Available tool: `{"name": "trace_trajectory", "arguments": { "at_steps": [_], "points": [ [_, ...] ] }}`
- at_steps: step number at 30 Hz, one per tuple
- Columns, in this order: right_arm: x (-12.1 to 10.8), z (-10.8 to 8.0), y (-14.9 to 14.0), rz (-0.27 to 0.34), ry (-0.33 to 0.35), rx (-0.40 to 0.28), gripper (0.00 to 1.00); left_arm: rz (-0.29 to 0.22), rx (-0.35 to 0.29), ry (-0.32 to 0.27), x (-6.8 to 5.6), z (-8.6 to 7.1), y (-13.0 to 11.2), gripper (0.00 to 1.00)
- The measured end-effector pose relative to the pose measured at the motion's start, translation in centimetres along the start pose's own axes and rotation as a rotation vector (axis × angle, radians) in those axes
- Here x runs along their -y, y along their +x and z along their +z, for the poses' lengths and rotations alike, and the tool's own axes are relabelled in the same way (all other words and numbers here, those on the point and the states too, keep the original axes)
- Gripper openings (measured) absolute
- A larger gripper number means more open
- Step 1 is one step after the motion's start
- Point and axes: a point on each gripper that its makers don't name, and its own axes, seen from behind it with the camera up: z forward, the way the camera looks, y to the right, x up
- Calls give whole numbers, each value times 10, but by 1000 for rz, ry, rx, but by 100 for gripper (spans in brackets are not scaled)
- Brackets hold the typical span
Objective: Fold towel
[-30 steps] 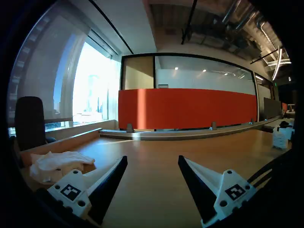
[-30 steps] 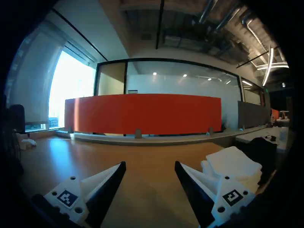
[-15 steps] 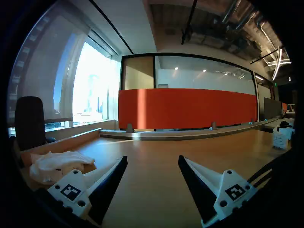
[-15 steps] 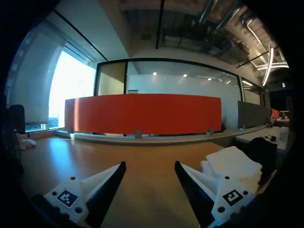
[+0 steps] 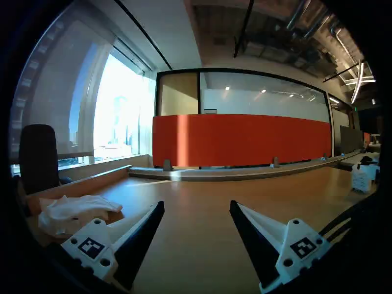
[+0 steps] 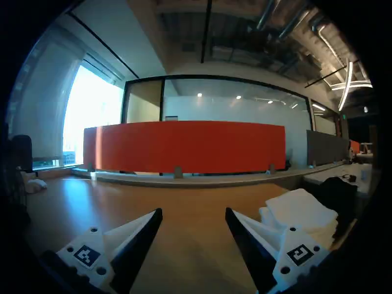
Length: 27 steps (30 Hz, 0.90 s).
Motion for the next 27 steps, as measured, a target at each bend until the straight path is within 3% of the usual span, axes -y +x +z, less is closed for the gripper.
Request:
{"name": "trace_trajectory", "arguments": {
  "at_steps": [27],
  "points": [
    [0,0,0,0,0,0,100,0,2,0,1,-2,6,99]
  ]
}}
